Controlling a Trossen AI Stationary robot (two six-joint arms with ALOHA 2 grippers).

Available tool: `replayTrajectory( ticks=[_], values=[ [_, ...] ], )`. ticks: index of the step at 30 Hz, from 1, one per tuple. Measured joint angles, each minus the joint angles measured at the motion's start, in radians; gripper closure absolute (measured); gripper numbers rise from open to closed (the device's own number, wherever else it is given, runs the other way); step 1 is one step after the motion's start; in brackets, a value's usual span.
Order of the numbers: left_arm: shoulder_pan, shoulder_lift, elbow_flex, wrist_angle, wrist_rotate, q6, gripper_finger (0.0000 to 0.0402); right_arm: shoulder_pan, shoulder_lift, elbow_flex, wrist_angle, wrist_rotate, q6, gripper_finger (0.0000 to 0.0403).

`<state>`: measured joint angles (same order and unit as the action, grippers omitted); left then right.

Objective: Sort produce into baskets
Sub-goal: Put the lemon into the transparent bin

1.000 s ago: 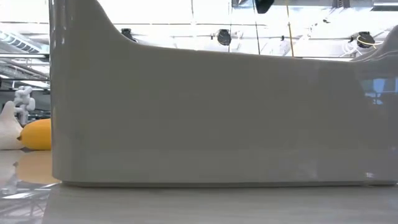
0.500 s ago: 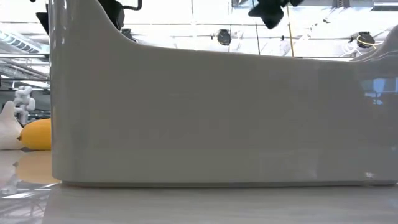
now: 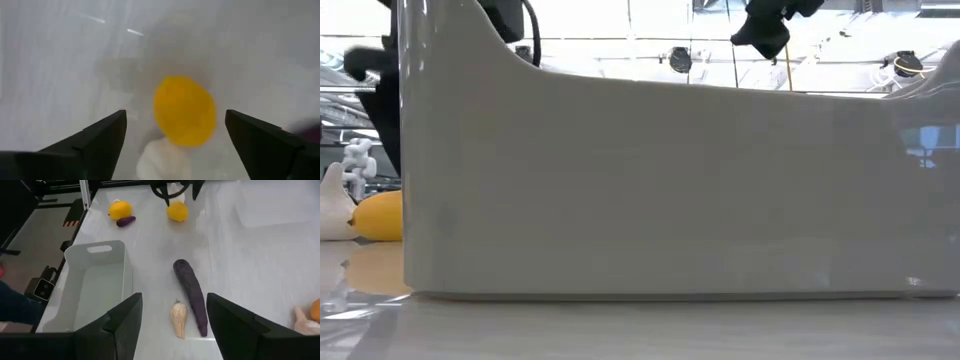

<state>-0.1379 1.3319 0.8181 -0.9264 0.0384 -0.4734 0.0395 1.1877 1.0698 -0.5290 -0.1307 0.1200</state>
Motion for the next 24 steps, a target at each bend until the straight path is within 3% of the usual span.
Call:
replayTrajectory(
  ticks=[8, 18, 24],
  values=[
    [-0.01, 0.0, -0.115, 0.172, -0.03, -0.042, 0.0051, 0.0, 0.0, 0.0, 0.0, 0.0, 0.0, 0.0189],
    [-0.022, 0.0, -0.183, 0.207, 0.03, -0.046, 0.0053, 0.0, 0.0, -0.001, 0.0, 0.03, 0.0, 0.0189],
    [-0.022, 0.0, -0.183, 0.213, 0.036, -0.045, 0.0101, 0.0, 0.0, -0.001, 0.0, 0.061, -0.004, 0.0189]
  ],
)
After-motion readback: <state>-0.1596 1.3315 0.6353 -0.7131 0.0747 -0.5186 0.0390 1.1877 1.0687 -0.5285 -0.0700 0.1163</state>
